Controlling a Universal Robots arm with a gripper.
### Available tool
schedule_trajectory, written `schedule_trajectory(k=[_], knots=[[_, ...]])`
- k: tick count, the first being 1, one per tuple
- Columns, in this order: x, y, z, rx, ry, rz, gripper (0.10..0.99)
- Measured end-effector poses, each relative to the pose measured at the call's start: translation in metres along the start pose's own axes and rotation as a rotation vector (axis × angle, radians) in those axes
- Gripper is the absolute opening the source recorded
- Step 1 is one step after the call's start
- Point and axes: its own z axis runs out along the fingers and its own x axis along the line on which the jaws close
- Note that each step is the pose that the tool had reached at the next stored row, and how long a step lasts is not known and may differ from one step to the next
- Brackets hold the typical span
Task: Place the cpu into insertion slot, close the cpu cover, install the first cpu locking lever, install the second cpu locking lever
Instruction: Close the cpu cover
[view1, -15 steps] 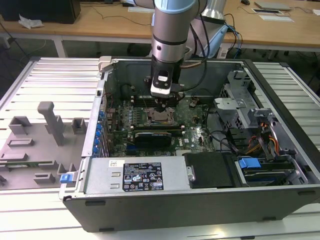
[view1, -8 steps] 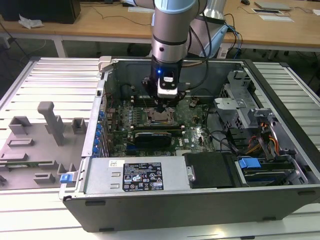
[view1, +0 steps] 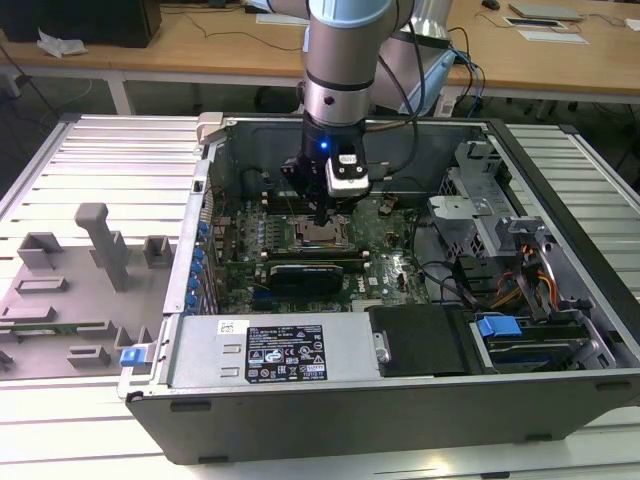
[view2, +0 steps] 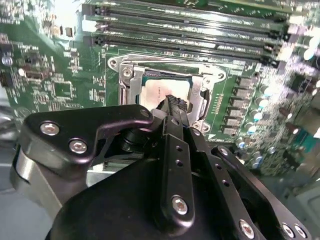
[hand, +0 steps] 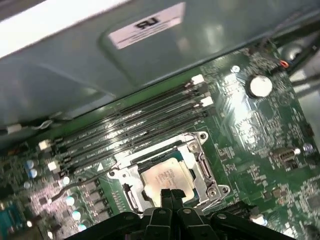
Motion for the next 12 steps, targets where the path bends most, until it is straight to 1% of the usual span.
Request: schedule_trajectory(k=[1,2,5,6,8,9,10,12], knots=[[0.0,0.0,0.0001,0.001,-0.0004,-0.032,0.106],[0.0,0.0,0.0003,0.002,-0.0008,-0.075,0.106],[0.0,0.0,0.0007,0.003,-0.0016,-0.138,0.106],[0.0,0.0,0.0013,0.004,-0.0034,-0.18,0.106],[0.0,0.0,0.0018,0.003,-0.0091,-0.217,0.106],[0.0,0.0,0.0023,0.002,-0.0144,-0.247,0.106],[-0.0001,0.0,0.0026,0.002,-0.0173,-0.273,0.106],[-0.0001,0.0001,0.0027,0.002,-0.0192,-0.313,0.106]])
